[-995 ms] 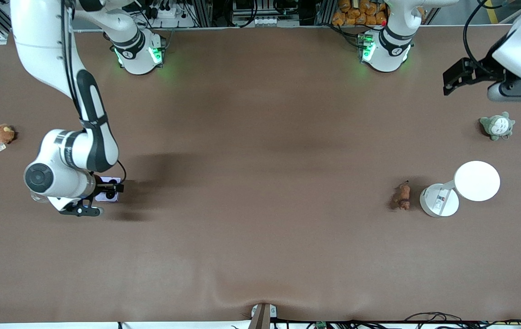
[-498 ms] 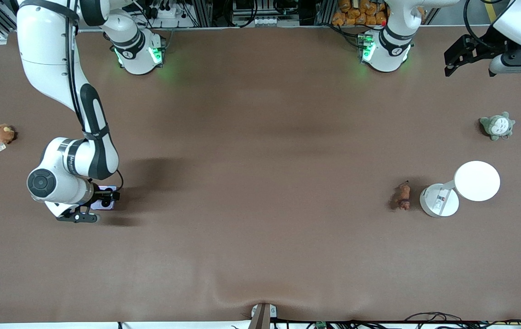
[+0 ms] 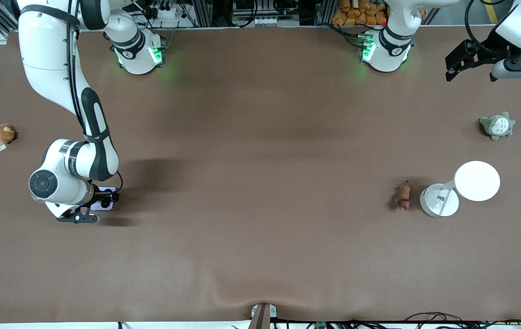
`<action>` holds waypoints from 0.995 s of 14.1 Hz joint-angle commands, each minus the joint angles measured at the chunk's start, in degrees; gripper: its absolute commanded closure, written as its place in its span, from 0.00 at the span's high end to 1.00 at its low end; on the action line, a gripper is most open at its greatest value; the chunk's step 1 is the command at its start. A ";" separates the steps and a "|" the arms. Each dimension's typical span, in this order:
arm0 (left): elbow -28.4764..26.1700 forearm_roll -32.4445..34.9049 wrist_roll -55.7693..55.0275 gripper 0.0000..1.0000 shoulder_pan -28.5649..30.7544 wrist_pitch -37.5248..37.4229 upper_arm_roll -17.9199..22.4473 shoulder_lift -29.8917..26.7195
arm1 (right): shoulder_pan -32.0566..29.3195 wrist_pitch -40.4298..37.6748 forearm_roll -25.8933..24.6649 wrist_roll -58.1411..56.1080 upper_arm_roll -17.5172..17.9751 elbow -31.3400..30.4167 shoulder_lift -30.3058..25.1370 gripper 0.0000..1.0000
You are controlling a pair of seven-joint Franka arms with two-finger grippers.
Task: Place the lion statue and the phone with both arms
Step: 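Lower the phone beside the glass cup and open the right gripper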
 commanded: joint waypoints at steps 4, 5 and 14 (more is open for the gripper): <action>1.67 -0.83 -0.14 1.00 0.00 -0.27 0.11 2.22 | -0.92 -0.46 0.02 -2.49 0.66 2.24 0.26 1.00; 1.67 -0.83 -0.14 1.00 0.09 -0.27 0.11 2.31 | -0.83 -0.90 0.02 -2.58 0.66 3.55 0.08 1.00; 2.46 -0.12 0.29 1.00 0.27 -0.18 0.20 2.31 | -1.53 -20.92 -0.60 -2.84 0.13 13.66 -13.08 1.00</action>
